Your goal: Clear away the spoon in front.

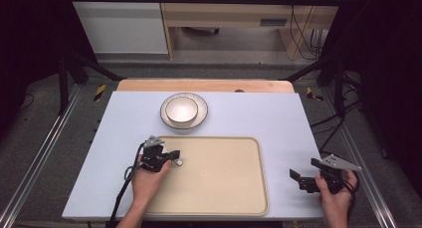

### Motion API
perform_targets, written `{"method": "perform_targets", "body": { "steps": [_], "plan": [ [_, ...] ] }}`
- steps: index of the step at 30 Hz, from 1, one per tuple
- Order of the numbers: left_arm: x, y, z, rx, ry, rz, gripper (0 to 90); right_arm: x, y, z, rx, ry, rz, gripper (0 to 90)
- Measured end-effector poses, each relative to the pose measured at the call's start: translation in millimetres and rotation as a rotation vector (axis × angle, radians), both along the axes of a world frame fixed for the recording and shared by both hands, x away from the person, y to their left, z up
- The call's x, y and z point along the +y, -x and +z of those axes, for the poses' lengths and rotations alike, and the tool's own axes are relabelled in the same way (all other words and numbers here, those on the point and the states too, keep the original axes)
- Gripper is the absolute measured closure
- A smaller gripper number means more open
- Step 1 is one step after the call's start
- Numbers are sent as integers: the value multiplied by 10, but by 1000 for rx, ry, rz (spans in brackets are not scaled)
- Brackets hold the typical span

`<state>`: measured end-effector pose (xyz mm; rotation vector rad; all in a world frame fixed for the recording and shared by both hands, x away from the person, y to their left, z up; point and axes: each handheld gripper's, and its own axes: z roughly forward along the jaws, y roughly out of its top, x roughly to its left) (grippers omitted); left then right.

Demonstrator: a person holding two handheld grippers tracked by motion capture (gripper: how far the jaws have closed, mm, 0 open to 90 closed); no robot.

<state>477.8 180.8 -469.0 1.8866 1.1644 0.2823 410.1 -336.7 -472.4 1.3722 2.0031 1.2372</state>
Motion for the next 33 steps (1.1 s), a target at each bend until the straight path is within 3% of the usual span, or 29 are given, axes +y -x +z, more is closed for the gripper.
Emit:
{"method": "perform_targets", "body": {
  "steps": [3,16,30,33],
  "plan": [
    [-14,-18,-38,29,-26,-9,900,1,-5,-3,2,1,1,5],
    [107,26,24,51,-103,12,900,-9,5,6,-1,-1,-3,5],
    [463,64,-38,72,-103,53,900,-19,2,1,-1,0,-3,5],
    [510,51,-43,65,-82,63,900,-23,6,5,-3,1,-5,5]
  ]
}}
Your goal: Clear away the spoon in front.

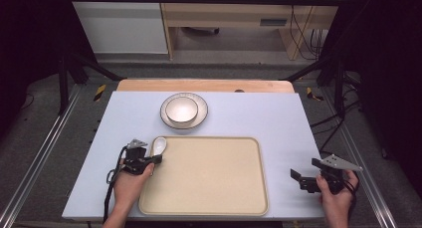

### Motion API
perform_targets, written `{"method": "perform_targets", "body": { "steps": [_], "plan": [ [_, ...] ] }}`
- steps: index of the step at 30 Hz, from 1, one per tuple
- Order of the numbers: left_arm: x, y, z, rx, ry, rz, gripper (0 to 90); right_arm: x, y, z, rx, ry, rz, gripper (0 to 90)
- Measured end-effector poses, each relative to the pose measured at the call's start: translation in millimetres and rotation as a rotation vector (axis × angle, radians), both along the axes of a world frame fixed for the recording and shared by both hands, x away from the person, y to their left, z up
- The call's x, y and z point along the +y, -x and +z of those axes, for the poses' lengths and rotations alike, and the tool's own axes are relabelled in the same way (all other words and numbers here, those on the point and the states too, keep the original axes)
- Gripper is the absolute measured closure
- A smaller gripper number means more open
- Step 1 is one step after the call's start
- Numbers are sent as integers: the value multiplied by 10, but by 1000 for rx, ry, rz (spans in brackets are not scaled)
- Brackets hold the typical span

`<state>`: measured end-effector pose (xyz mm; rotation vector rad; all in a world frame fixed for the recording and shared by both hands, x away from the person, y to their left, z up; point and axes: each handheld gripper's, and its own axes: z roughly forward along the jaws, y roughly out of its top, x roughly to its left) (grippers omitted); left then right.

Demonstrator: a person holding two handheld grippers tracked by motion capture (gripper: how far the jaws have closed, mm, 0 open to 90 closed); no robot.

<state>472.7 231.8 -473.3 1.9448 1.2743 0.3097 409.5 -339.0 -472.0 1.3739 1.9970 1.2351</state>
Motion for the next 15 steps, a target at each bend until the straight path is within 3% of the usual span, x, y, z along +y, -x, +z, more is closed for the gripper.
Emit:
{"method": "perform_targets", "body": {
  "steps": [5,8,11,12,15],
  "plan": [
    [5,-17,-9,-10,21,3,900,-7,1,-5,1,1,-1,5],
    [42,10,22,-52,75,-2,878,-4,3,-2,-1,1,0,5],
    [89,34,51,-71,110,1,770,4,4,-2,-4,-1,0,5],
    [144,60,80,-84,156,-9,721,2,4,0,-6,-1,-1,5],
    [207,98,126,-110,205,-6,554,-2,6,4,-10,-2,3,5]
  ]
}}
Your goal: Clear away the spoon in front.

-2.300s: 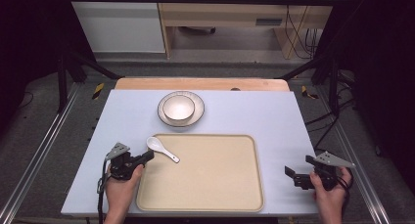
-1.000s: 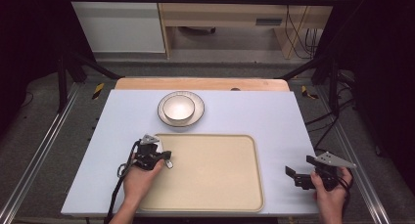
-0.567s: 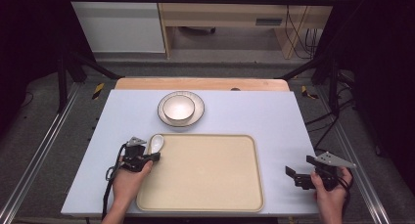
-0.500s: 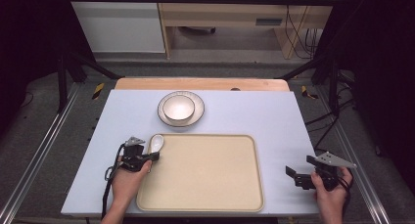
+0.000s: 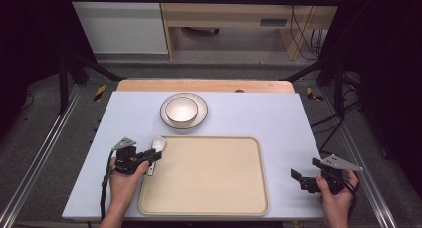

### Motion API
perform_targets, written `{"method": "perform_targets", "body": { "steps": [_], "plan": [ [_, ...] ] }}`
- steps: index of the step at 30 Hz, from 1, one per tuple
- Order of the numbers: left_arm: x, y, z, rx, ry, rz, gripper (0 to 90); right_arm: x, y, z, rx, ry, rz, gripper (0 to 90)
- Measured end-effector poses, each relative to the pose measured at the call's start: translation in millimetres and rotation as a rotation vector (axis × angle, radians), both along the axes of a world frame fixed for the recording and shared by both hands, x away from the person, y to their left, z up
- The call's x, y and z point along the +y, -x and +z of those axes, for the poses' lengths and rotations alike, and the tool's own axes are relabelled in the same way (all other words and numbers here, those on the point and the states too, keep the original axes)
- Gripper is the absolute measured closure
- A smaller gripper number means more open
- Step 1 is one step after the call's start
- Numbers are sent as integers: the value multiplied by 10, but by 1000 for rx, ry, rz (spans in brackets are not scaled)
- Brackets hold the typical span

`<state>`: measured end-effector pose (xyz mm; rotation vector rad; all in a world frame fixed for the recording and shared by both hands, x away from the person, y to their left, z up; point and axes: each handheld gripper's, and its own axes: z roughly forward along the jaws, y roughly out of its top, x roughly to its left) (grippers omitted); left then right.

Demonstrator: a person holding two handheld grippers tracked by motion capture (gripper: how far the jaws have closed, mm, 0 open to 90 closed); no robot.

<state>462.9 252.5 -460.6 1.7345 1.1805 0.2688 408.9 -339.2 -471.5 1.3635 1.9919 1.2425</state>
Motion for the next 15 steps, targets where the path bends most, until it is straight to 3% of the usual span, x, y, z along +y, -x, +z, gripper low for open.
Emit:
{"method": "perform_targets", "body": {
  "steps": [3,5,13,15],
  "plan": [
    [71,5,35,-10,13,-1,326,-1,4,0,0,-1,-1,5],
    [107,19,46,-18,19,0,225,1,2,-2,2,1,1,5],
    [281,122,127,-69,27,-48,12,7,-2,-11,7,4,-1,5],
    [323,144,137,-81,31,-60,0,14,-3,-11,8,6,4,5]
  ]
}}
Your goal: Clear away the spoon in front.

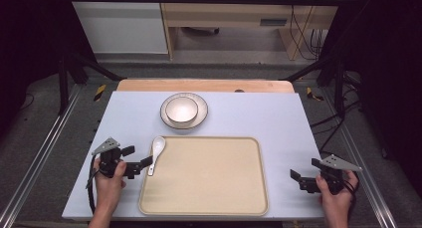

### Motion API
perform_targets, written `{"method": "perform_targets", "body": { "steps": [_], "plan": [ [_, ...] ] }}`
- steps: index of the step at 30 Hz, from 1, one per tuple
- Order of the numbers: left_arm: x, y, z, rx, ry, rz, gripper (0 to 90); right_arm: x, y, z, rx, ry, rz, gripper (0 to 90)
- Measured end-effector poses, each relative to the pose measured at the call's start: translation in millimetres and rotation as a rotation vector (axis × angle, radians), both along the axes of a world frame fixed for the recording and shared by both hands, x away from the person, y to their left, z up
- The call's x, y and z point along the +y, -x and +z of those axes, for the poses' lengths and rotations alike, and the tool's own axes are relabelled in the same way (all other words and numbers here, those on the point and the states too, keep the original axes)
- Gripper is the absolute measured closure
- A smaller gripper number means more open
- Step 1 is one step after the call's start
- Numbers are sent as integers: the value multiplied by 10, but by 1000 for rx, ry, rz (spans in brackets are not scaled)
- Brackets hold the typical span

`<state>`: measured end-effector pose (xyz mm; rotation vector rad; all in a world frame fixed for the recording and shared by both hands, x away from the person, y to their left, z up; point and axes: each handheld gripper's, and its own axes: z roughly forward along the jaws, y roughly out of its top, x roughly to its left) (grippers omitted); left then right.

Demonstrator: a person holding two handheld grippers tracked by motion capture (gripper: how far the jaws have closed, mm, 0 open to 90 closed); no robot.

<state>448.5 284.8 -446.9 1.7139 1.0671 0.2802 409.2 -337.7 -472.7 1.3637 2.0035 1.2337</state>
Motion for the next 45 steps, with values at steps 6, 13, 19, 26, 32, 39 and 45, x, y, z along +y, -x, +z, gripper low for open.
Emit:
{"method": "perform_targets", "body": {
  "steps": [6,13,19,26,32,39,45],
  "plan": [
    [119,52,0,-6,-56,-9,0,8,-6,-5,3,3,-1,5],
    [357,136,-6,-22,-75,15,0,-50,-8,-13,2,-5,-6,5],
    [540,194,4,-37,-70,35,0,-76,10,-7,3,-17,-18,5],
    [727,271,21,-47,-83,59,0,-63,17,0,1,-8,-8,5],
    [890,311,-14,-37,-87,89,0,-51,14,9,-2,-1,-1,5],
    [989,322,-35,-34,-96,123,0,-85,11,4,-3,-1,-6,5],
    [1040,327,-25,-44,-84,146,0,-61,9,16,-4,3,0,4]
  ]
}}
